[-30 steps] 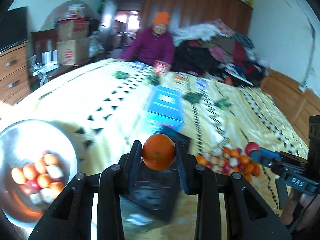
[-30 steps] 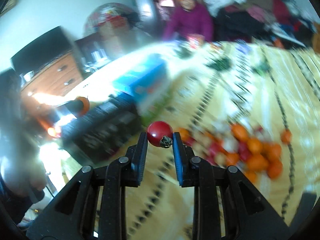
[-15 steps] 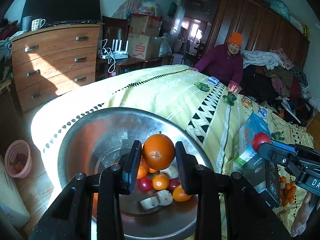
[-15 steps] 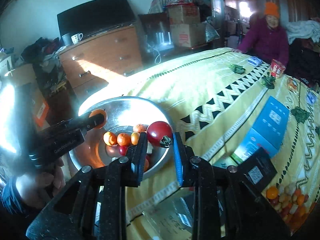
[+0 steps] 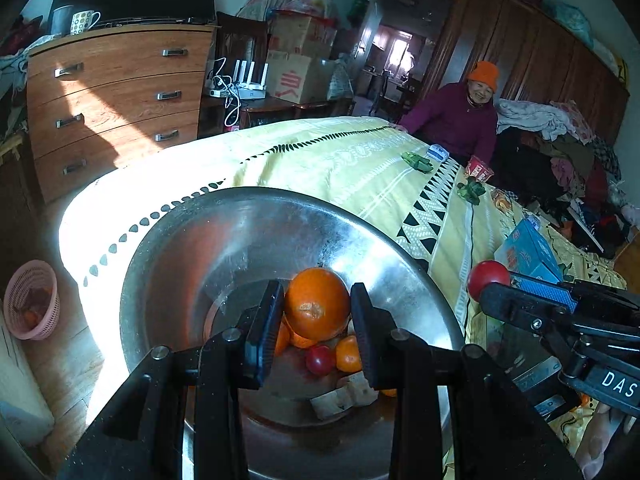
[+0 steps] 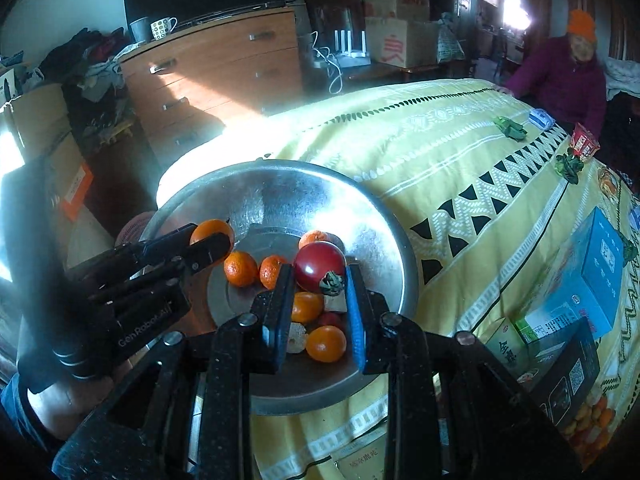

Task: Organize fruits
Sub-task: 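Carry the orange and tomato to the steel bowl and open both grippers, then move both grippers back over the fruit pile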

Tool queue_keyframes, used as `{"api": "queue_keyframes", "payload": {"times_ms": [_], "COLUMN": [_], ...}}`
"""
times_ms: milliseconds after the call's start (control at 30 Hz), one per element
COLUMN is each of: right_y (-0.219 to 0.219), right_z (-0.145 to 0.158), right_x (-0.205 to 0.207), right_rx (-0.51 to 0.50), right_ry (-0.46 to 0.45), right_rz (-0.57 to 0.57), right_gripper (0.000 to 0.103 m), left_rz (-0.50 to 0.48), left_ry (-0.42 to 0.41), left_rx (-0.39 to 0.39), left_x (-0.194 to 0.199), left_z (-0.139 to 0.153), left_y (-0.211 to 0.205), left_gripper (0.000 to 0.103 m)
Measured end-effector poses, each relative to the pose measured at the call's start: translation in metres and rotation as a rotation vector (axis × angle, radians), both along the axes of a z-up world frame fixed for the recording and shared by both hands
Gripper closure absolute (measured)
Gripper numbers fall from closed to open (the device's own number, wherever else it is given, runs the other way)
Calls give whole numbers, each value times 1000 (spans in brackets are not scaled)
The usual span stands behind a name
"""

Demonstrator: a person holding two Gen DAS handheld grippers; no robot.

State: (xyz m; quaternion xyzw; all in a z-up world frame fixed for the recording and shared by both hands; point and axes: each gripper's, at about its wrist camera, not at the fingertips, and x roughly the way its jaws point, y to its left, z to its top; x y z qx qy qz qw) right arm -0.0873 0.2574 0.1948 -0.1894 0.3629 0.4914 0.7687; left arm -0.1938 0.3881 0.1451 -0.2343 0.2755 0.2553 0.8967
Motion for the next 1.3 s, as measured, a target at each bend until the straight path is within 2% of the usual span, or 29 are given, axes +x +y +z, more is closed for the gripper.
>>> {"api": "queue_keyframes", "payload": {"times_ms": [633,700,733,767,833,900,967,1100,1233,1300], "right_y": [18,18,17,16,14,9,4,-19,-73,-109], "right_z": [-24,-25,-25,-25,-22,-17,-12,5,24,22], "right_x": [-1,0,1,2,2,1,1,-4,-21,-28], "right_rx": [-36,-36,-34,-31,-21,-2,14,77,176,192], "right_ry": [66,73,75,76,71,56,53,34,-39,-72], "right_rz": [9,5,3,2,-3,-13,-19,-31,-50,-88], "right_gripper": [75,75,75,73,48,39,38,38,37,31], "left_rz": [20,26,26,24,27,40,53,46,2,-43], "left_ry": [52,53,49,46,47,41,32,12,-51,-85], "left_rx": [-49,-44,-42,-40,-34,-29,-20,5,57,89], "left_x": [6,5,5,5,5,3,1,1,1,5], "left_z": [-19,-19,-19,-18,-17,-14,-9,5,36,53], "left_y": [11,10,10,11,10,9,7,-3,-26,-45], "left_gripper": [68,55,54,52,47,37,32,32,32,32]}}
